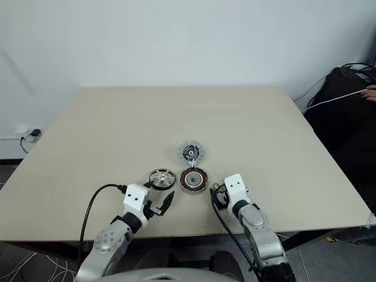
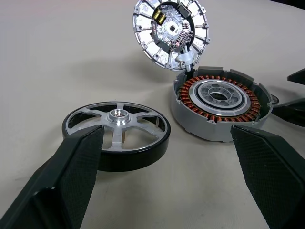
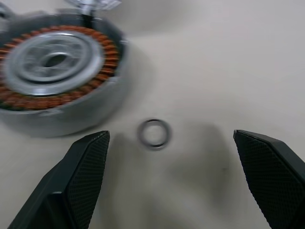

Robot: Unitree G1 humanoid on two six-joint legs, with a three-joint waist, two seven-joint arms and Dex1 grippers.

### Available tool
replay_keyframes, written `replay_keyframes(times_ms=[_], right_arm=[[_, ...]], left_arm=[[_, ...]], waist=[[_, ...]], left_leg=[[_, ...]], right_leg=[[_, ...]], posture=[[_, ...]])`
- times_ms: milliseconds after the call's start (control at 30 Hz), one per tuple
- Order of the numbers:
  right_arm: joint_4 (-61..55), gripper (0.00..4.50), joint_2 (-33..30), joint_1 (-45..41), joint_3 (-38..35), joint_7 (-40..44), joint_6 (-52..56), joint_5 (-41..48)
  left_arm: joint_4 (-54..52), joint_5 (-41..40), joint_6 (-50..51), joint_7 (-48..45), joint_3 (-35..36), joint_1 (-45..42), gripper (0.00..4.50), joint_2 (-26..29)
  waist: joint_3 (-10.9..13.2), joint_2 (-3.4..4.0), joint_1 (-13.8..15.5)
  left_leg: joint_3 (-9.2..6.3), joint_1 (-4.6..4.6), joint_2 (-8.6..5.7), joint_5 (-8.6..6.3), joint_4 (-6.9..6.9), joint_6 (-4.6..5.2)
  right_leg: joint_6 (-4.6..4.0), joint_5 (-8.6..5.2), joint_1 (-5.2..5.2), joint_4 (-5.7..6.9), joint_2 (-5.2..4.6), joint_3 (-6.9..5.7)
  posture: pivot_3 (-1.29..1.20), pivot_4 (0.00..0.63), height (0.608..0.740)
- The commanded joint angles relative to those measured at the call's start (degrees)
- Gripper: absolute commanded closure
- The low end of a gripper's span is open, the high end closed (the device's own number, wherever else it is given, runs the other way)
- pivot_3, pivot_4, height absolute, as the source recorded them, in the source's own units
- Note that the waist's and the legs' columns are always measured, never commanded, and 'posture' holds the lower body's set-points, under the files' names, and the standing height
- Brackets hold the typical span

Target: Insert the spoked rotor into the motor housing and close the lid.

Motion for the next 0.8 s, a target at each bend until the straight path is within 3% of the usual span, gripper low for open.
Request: replay_keyframes(times_ms=[33, 433, 533, 733, 800], right_arm=[[4.9, 0.04, -0.1, -3.4, -1.0, 0.4, -4.5, -0.7], [12.3, 0.04, 1.5, -5.9, 1.3, 2.6, -8.6, -1.7], [12.2, 0.64, 2.2, -4.9, 1.6, 3.1, -8.1, -1.7], [11.1, 2.56, 3.1, -3.3, 1.8, 4.5, -6.8, -1.0], [10.6, 2.56, 3.3, -3.0, 1.7, 4.8, -6.4, -0.9]], left_arm=[[-0.8, 0.1, -1.3, 0.2, -0.3, -0.7, 0.00, -0.4], [-0.6, 0.3, -1.4, 0.2, -0.3, -0.9, 0.00, -0.8], [-0.6, 0.3, -1.4, 0.3, -0.3, -0.7, 0.00, -0.8], [-0.7, 0.2, -1.3, 0.2, -0.2, -0.6, 0.00, -0.8], [-0.6, 0.2, -1.2, 0.1, -0.3, -0.7, 0.00, -0.8]], waist=[[0.0, 0.00, 0.0], [-0.1, -0.03, -0.5], [-0.1, -0.04, -0.7], [-0.2, -0.01, -0.6], [-0.2, -0.01, -0.6]], left_leg=[[0.00, 0.00, 0.00, 0.00, 0.00, 0.00], [-0.01, 0.29, 0.04, 0.01, 0.13, 0.02], [-0.02, 0.29, 0.06, 0.00, 0.09, 0.01], [-0.02, 0.28, 0.05, 0.00, 0.06, 0.00], [-0.02, 0.27, 0.05, 0.00, 0.05, 0.00]], right_leg=[[0.00, 0.00, 0.01, 0.00, 0.01, 0.00], [0.12, 0.08, 0.34, 0.03, 0.07, 0.02], [0.10, 0.08, 0.33, 0.03, 0.07, 0.03], [0.06, 0.06, 0.32, 0.02, -0.01, 0.03], [0.05, 0.05, 0.31, 0.02, -0.03, 0.03]], posture=[[0.00, 0.000, 0.740], [0.00, 0.000, 0.740], [0.00, 0.000, 0.740], [0.00, 0.000, 0.740], [0.00, 0.000, 0.740]])
